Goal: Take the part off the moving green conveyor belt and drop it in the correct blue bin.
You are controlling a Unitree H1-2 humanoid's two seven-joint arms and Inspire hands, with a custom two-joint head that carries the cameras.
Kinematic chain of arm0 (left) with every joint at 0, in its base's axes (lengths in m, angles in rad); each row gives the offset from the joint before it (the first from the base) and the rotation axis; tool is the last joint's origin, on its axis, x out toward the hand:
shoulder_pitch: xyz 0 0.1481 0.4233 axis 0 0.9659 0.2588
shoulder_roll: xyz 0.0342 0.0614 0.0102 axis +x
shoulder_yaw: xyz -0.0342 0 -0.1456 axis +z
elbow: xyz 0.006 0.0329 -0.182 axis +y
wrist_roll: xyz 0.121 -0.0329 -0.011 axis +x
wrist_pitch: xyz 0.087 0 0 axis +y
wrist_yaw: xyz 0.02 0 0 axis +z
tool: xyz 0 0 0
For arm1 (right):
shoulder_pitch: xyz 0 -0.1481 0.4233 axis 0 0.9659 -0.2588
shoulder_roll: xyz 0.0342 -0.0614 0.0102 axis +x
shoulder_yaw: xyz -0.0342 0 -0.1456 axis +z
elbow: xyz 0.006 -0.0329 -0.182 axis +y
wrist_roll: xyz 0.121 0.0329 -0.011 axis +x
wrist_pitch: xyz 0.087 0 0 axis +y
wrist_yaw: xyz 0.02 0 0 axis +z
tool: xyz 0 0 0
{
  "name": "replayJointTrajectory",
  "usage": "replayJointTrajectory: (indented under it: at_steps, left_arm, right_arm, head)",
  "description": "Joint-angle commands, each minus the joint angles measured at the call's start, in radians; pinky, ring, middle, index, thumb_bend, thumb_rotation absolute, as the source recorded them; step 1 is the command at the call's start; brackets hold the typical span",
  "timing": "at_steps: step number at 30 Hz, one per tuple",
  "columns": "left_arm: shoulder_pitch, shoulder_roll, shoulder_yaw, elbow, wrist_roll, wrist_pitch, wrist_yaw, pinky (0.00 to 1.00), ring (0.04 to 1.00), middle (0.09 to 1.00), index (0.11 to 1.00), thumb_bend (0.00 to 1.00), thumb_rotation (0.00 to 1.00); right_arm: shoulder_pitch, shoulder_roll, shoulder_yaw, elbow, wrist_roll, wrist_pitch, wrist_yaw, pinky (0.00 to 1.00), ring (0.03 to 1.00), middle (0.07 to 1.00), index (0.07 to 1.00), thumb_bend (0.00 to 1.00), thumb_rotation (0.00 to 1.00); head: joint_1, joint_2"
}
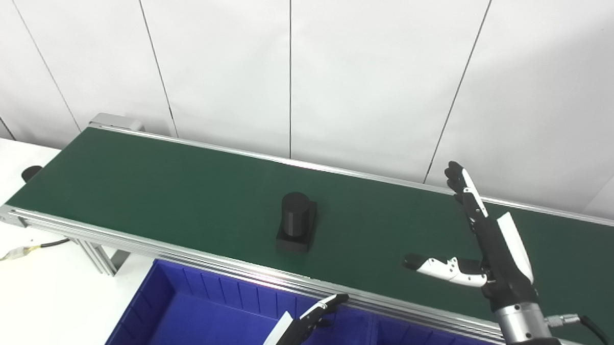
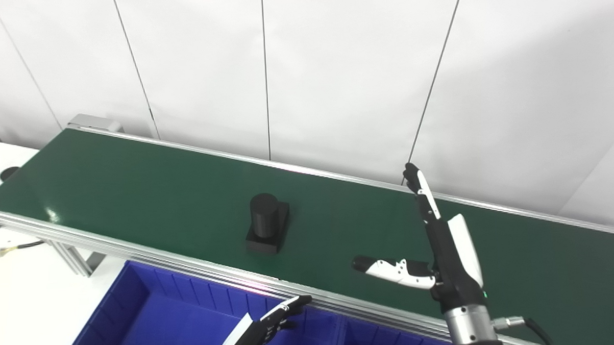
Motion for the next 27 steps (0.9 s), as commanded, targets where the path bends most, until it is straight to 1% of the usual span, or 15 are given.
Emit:
replayJointTrajectory:
  at_steps: [1, 3, 5, 6, 10, 13, 17, 19, 21, 24, 25, 26, 27]
  left_arm:
    - [-0.014, -0.003, -0.006, -0.015, 0.01, -0.038, 0.017, 0.86, 0.918, 0.935, 0.894, 0.95, 0.44]
    - [-0.013, -0.003, -0.005, -0.017, 0.009, -0.038, 0.017, 0.86, 0.915, 0.933, 0.894, 0.94, 0.45]
    - [-0.012, -0.004, -0.006, -0.017, 0.005, -0.04, 0.016, 0.86, 0.911, 0.931, 0.893, 0.94, 0.45]
    - [-0.012, -0.005, -0.007, -0.016, 0.005, -0.042, 0.017, 0.86, 0.91, 0.931, 0.892, 0.94, 0.45]
    - [-0.011, -0.002, -0.011, -0.02, 0.006, -0.045, 0.014, 0.86, 0.908, 0.932, 0.891, 0.94, 0.45]
    - [-0.009, 0.0, -0.015, -0.025, 0.01, -0.039, 0.012, 0.86, 0.91, 0.933, 0.888, 0.94, 0.46]
    - [-0.006, 0.006, -0.023, -0.031, 0.011, -0.029, 0.007, 0.87, 0.912, 0.934, 0.885, 0.94, 0.47]
    - [-0.006, 0.007, -0.026, -0.032, 0.011, -0.028, 0.007, 0.86, 0.91, 0.933, 0.885, 0.94, 0.47]
    - [-0.006, 0.008, -0.027, -0.03, 0.008, -0.031, 0.008, 0.86, 0.908, 0.933, 0.885, 0.94, 0.47]
    - [-0.005, 0.009, -0.028, -0.023, 0.009, -0.043, 0.012, 0.85, 0.898, 0.923, 0.881, 0.94, 0.47]
    - [-0.004, 0.01, -0.029, -0.021, 0.013, -0.046, 0.014, 0.84, 0.897, 0.922, 0.881, 0.94, 0.47]
    - [-0.004, 0.012, -0.03, -0.02, 0.016, -0.048, 0.015, 0.84, 0.895, 0.92, 0.881, 0.94, 0.47]
    - [-0.003, 0.013, -0.03, -0.022, 0.019, -0.046, 0.015, 0.84, 0.894, 0.919, 0.881, 0.94, 0.48]
  right_arm:
    - [-0.04, 0.014, -0.001, -0.006, 0.001, 0.024, -0.009, 0.94, 0.951, 0.971, 0.995, 0.96, 0.46]
    - [-0.064, 0.013, 0.011, 0.032, -0.027, 0.032, -0.015, 0.92, 0.951, 0.968, 0.986, 0.97, 0.48]
    - [-0.093, 0.011, 0.025, 0.079, -0.067, 0.039, -0.024, 0.82, 0.917, 0.951, 0.971, 0.98, 0.52]
    - [-0.104, 0.01, 0.03, 0.097, -0.079, 0.043, -0.027, 0.82, 0.915, 0.95, 0.97, 0.99, 0.52]
    - [-0.155, 0.013, 0.047, 0.171, -0.113, 0.058, -0.032, 0.74, 0.881, 0.942, 0.97, 1.0, 0.54]
    - [-0.189, 0.015, 0.06, 0.22, -0.135, 0.058, -0.042, 0.72, 0.869, 0.938, 0.965, 1.0, 0.55]
    - [-0.24, 0.032, 0.072, 0.281, -0.147, 0.094, -0.035, 0.71, 0.887, 0.967, 0.97, 1.0, 0.55]
    - [-0.257, 0.04, 0.076, 0.304, -0.147, 0.105, -0.032, 0.68, 0.882, 0.984, 0.973, 1.0, 0.54]
    - [-0.276, 0.047, 0.083, 0.333, -0.15, 0.113, -0.033, 0.63, 0.858, 0.997, 0.978, 1.0, 0.54]
    - [-0.297, 0.058, 0.087, 0.372, -0.144, 0.12, -0.038, 0.64, 0.87, 1.0, 0.97, 1.0, 0.52]
    - [-0.307, 0.061, 0.095, 0.393, -0.149, 0.111, -0.043, 0.65, 0.876, 1.0, 0.969, 1.0, 0.52]
    - [-0.314, 0.062, 0.101, 0.407, -0.153, 0.104, -0.047, 0.7, 0.89, 0.982, 0.968, 1.0, 0.52]
    - [-0.323, 0.067, 0.106, 0.426, -0.153, 0.099, -0.051, 0.72, 0.897, 0.973, 0.967, 1.0, 0.52]
  head:
    - [-0.006, 0.001]
    - [-0.011, 0.001]
    - [-0.016, 0.001]
    - [-0.019, 0.001]
    - [-0.029, 0.006]
    - [-0.034, 0.008]
    - [-0.041, 0.012]
    - [-0.044, 0.013]
    - [-0.045, 0.011]
    - [-0.05, 0.013]
    - [-0.055, 0.012]
    - [-0.055, 0.012]
    - [-0.065, 0.012]
